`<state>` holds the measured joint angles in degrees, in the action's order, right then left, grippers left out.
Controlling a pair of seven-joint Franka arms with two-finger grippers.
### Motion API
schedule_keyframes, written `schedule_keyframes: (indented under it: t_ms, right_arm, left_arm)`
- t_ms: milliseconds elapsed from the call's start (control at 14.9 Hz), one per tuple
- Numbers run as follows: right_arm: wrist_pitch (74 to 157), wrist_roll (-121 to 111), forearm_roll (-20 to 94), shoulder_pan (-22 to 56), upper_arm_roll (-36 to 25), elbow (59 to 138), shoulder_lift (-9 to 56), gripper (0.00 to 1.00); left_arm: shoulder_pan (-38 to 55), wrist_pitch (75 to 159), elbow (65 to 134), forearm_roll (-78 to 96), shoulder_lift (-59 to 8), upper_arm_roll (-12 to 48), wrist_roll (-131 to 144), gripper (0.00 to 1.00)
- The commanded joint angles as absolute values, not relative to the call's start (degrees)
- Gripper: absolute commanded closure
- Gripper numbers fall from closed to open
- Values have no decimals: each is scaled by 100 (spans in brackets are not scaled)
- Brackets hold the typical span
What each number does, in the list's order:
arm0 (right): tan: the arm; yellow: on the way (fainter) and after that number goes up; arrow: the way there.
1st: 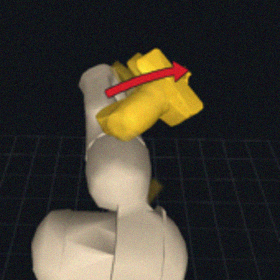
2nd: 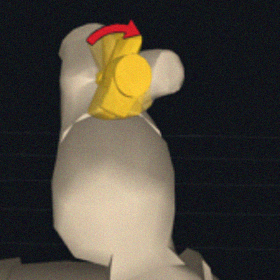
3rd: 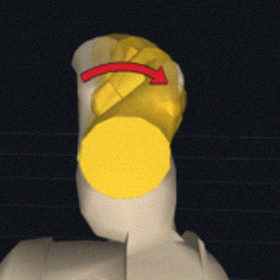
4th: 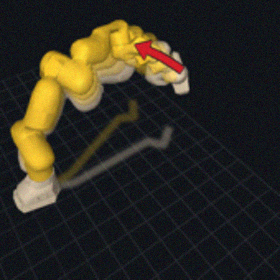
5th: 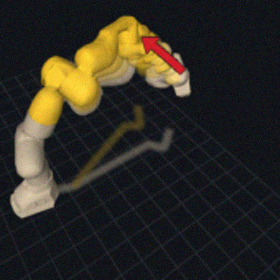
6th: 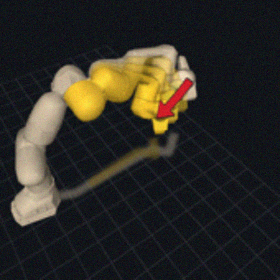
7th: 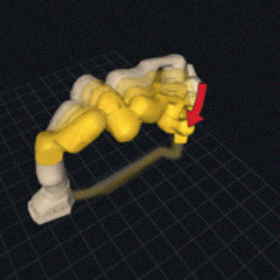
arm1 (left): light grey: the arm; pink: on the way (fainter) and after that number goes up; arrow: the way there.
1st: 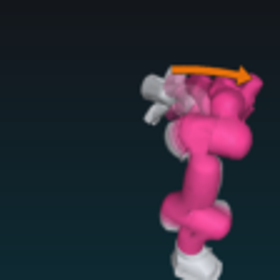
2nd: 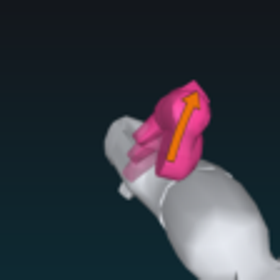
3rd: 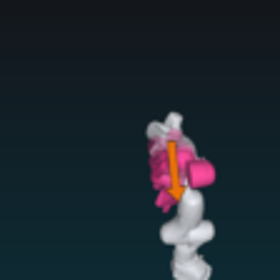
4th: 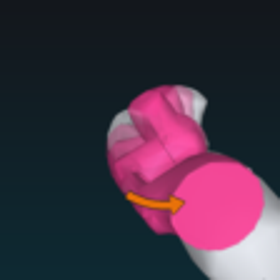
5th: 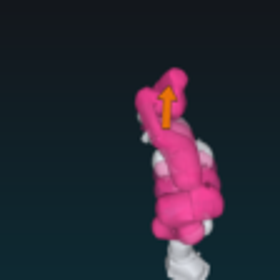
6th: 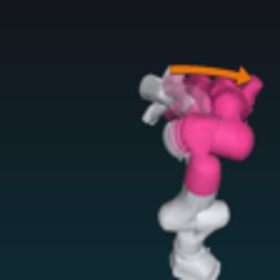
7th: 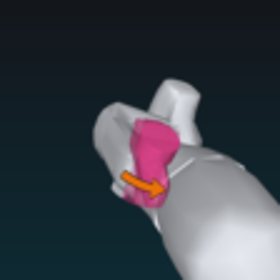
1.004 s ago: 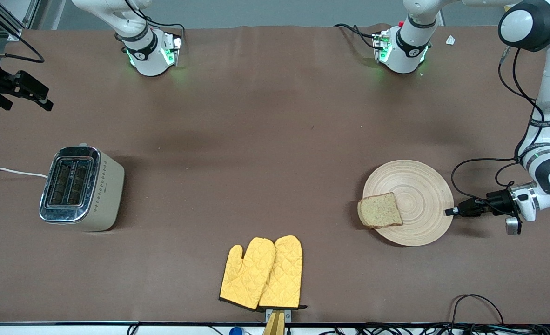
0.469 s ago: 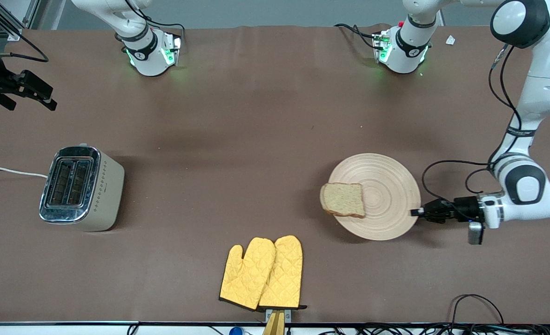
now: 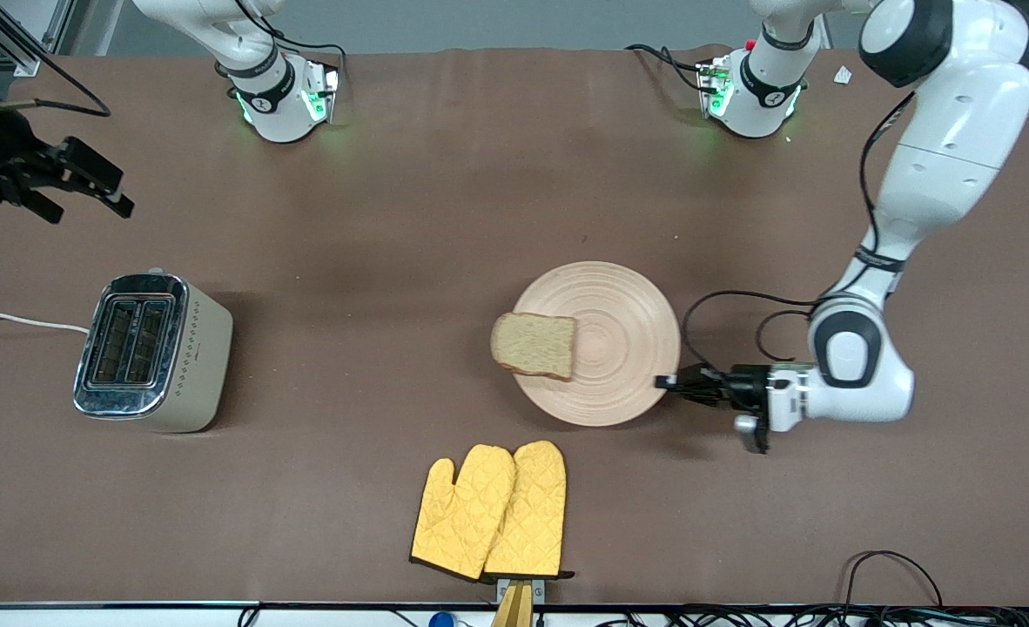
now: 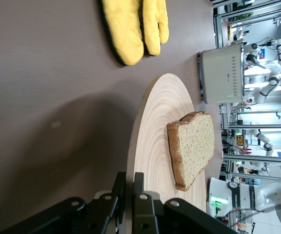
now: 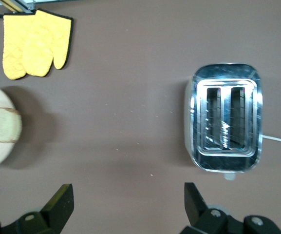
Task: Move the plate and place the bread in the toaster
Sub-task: 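Push the wooden plate with the left gripper toward the table center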
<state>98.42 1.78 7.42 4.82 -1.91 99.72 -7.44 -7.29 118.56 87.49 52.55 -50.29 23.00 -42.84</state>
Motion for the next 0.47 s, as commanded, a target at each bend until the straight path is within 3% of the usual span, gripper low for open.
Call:
schedule_keyframes:
  t_ms: [0,402]
  right_arm:
    - [10317,220,948,738,-228,10011,15,0]
    - [12196,211,1670,1247,-229,10748,1123,0]
  left_arm:
    - [-169,12390,8859,5711,-4956,2294,-4149,100]
    - [649,13137,8535,5985,-5440,2285,-4263,100]
